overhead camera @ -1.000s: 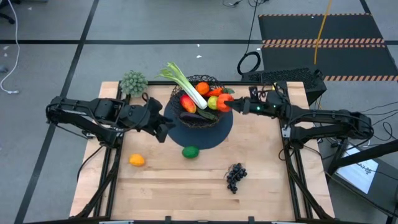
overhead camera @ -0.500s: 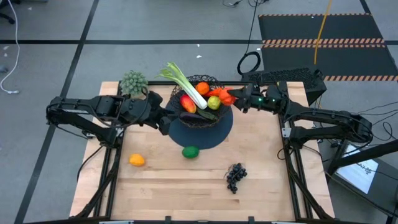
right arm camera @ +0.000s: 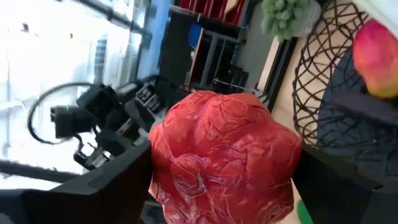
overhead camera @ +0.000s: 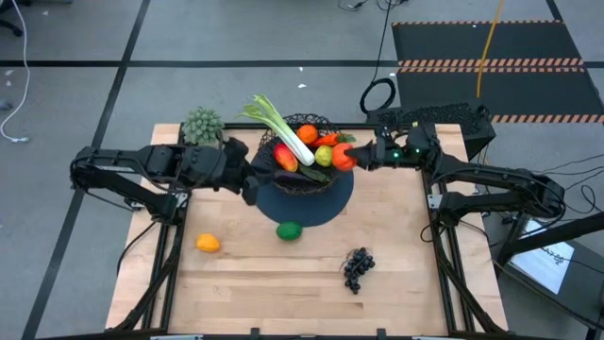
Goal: Build produce basket
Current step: Put the orange pumpkin into the wire basket
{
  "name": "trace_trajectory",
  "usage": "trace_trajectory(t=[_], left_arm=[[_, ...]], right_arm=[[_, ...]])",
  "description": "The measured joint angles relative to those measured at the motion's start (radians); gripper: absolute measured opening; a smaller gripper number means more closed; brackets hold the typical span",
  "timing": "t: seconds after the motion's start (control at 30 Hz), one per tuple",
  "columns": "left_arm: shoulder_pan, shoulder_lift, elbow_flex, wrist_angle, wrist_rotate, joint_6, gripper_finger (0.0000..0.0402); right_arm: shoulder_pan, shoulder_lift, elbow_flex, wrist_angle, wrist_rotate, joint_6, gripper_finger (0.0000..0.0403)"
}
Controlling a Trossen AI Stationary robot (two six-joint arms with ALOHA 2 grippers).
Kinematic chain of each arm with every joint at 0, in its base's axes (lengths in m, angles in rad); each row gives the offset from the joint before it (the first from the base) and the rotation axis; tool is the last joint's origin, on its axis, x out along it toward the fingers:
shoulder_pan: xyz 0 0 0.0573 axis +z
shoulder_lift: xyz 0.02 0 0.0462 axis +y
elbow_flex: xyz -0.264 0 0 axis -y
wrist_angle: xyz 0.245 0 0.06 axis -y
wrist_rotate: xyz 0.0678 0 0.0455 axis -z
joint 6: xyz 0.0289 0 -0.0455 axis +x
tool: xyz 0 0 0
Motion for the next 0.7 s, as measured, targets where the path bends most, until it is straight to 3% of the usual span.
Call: trace_trajectory(t=[0.27,0.4,0.7], left_arm=[[-0.079,0.001,0.000,0.005,-0.022,-0.009,0.0136],[-0.073,0.001,0.000,-0.002,-0.051,0.030,0.0136],[-0.011,0.001,0.000,-0.003,-0.058,0.085,0.0136]], right_arm=[[0.000,0.001,0.009,0.003,0.159,-0.134,0.0336],[0.001,0.047,0.097,-0.020,0.193,-0.248,0.0336],[0.001,0.273,0.406,-0.427,0.186,-0.568,0.0336]])
